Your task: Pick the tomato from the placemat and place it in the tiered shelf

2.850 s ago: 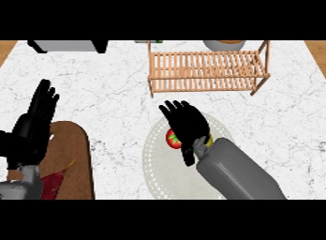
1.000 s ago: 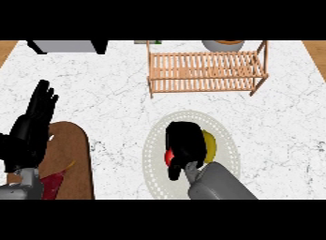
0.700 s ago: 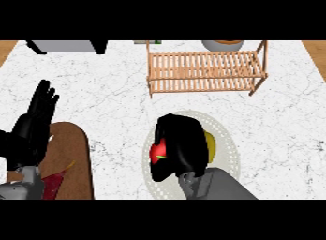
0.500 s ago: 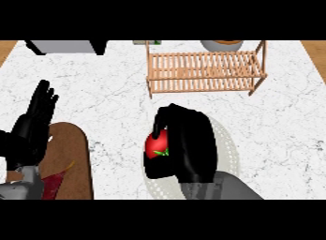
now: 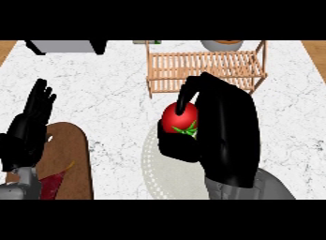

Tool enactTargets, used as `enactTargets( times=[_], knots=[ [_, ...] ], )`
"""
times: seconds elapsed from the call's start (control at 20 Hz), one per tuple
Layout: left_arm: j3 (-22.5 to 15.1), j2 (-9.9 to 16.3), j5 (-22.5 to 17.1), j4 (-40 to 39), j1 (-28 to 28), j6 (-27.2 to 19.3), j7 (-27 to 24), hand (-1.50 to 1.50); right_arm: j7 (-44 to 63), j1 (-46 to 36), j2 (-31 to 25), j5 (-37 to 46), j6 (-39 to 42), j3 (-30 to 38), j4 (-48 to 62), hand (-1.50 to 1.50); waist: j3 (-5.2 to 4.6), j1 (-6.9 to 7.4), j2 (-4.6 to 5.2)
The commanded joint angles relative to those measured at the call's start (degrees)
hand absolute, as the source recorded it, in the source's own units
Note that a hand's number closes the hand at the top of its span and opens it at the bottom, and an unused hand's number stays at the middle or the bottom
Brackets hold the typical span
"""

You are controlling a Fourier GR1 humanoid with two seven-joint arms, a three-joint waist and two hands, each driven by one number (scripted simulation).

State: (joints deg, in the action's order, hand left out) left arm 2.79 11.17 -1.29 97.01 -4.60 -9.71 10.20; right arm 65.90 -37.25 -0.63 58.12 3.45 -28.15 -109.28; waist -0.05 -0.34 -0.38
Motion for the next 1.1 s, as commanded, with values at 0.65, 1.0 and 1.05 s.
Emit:
enactTargets(
  times=[0.65, 1.0, 1.05],
  knots=[
    [-0.7, -2.3, 0.6, 0.9, 0.7, 0.7, 0.0, 0.00, -13.7, -4.7, -1.6, -0.3, -7.9, 22.2, 19.7, 1.50, 0.05, 0.84, 0.52],
    [-1.3, -3.1, 3.7, -2.8, -4.5, -1.1, 0.2, 0.00, -21.1, -7.8, 0.6, 1.4, -20.2, 23.8, 34.5, 1.50, 0.05, 0.90, 0.58],
    [1.3, -1.5, 0.1, -2.1, -0.8, 2.6, -2.0, 0.00, -23.4, -6.3, -1.7, -1.1, -18.1, 26.2, 30.5, 1.50, 0.05, 0.74, 0.45]
  ],
)
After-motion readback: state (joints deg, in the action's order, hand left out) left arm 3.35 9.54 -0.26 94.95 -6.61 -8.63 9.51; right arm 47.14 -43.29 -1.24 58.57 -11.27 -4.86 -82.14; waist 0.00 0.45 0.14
